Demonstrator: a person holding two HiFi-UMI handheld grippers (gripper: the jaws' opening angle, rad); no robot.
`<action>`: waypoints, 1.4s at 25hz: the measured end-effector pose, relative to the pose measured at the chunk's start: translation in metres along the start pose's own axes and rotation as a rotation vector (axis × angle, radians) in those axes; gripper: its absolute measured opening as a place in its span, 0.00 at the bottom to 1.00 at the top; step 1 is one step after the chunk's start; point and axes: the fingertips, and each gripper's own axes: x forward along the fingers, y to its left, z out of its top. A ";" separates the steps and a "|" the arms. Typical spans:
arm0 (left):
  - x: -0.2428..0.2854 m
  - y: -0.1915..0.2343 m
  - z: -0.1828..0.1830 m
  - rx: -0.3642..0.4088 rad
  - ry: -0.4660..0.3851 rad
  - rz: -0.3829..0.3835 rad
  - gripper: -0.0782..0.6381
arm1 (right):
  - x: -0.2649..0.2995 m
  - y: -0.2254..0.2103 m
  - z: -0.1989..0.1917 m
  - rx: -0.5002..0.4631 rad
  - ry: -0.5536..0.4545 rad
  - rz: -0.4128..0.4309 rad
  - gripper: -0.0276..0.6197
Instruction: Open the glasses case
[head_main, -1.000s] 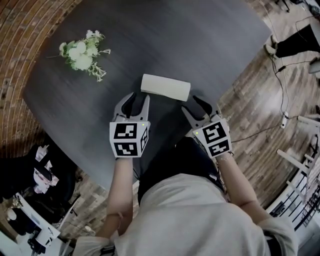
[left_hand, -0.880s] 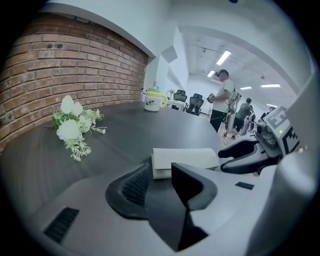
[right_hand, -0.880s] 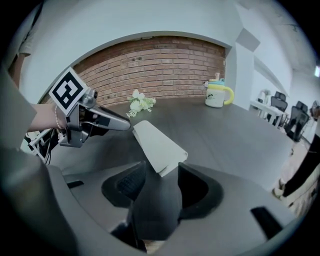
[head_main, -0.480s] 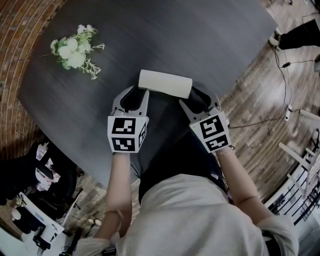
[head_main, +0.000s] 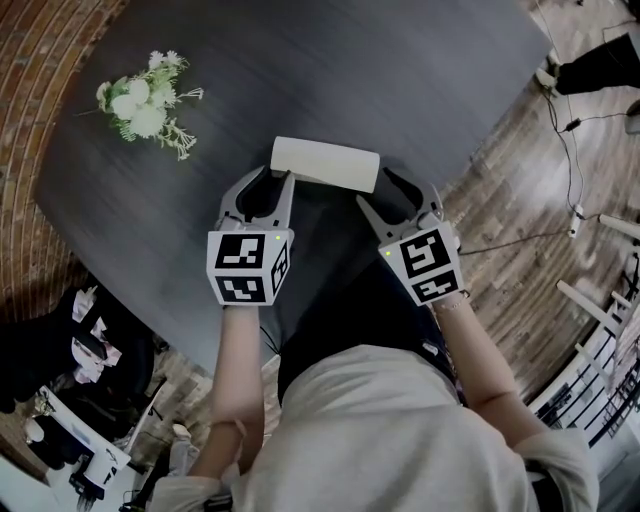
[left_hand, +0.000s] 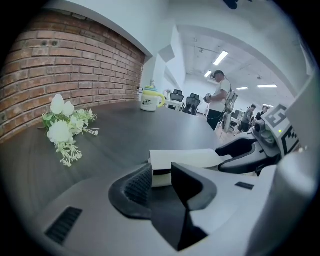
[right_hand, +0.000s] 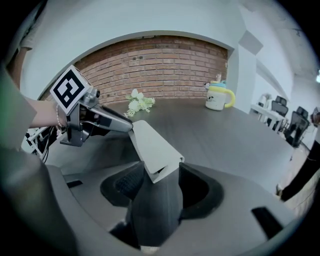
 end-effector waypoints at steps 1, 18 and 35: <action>0.000 0.000 0.003 0.002 -0.007 0.000 0.29 | -0.002 -0.002 0.002 -0.003 -0.007 -0.004 0.39; 0.022 0.008 0.046 -0.035 -0.108 -0.016 0.29 | 0.002 -0.037 0.037 -0.222 -0.017 0.002 0.14; 0.023 0.018 0.006 -0.098 0.016 -0.050 0.29 | 0.035 -0.082 0.046 -0.132 -0.008 -0.056 0.11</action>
